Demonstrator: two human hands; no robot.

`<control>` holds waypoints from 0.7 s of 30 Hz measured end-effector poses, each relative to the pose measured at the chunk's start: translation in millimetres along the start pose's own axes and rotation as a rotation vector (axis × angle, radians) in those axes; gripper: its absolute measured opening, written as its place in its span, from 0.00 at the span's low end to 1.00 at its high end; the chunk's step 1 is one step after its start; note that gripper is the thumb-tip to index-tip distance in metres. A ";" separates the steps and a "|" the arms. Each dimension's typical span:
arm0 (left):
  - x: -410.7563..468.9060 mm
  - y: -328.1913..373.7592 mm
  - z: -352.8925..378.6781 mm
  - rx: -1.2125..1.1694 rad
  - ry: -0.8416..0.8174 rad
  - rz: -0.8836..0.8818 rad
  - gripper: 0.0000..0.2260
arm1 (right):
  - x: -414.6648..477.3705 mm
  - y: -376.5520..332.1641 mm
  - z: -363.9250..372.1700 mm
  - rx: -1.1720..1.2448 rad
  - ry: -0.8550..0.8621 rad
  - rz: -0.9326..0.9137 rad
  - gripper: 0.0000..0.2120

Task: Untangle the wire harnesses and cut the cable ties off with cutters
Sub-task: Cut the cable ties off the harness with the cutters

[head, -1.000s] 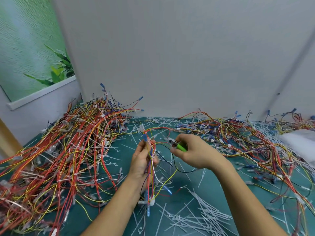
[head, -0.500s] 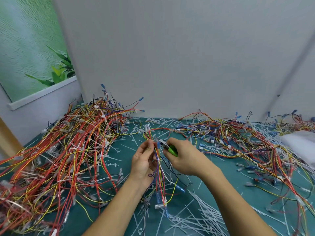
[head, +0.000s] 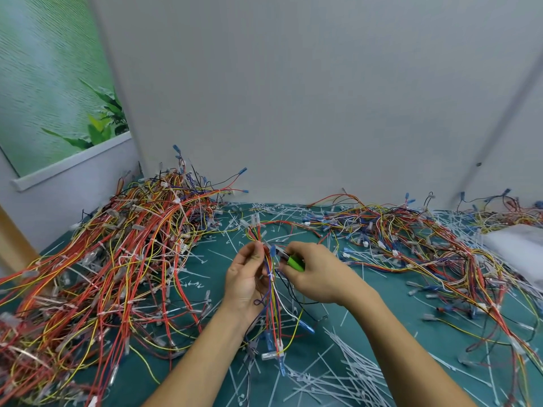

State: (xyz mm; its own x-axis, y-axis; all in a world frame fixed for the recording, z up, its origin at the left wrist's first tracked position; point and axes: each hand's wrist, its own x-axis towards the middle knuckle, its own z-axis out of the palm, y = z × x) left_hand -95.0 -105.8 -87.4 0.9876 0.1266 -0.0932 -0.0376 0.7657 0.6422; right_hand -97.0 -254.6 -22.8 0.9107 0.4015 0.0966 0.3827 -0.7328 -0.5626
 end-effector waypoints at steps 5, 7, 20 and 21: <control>-1.0 0.1 0.5 -0.015 0.012 -0.007 0.15 | -0.8 -0.8 -0.3 0.025 -0.023 -0.003 0.10; -1.3 1.0 1.1 -0.020 0.027 -0.013 0.11 | -1.3 0.6 -3.5 0.022 -0.053 0.002 0.10; -8.2 4.1 6.1 0.037 0.025 0.008 0.06 | 1.3 6.3 -2.2 0.028 -0.019 -0.014 0.06; -7.9 3.8 6.1 0.044 0.027 0.005 0.06 | 1.5 6.1 -1.6 0.027 -0.012 -0.016 0.07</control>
State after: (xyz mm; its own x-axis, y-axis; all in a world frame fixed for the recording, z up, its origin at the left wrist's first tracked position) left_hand -102.0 -107.7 -79.6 0.9828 0.1479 -0.1101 -0.0353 0.7368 0.6751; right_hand -93.1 -259.3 -24.8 0.9027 0.4193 0.0961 0.3925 -0.7113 -0.5831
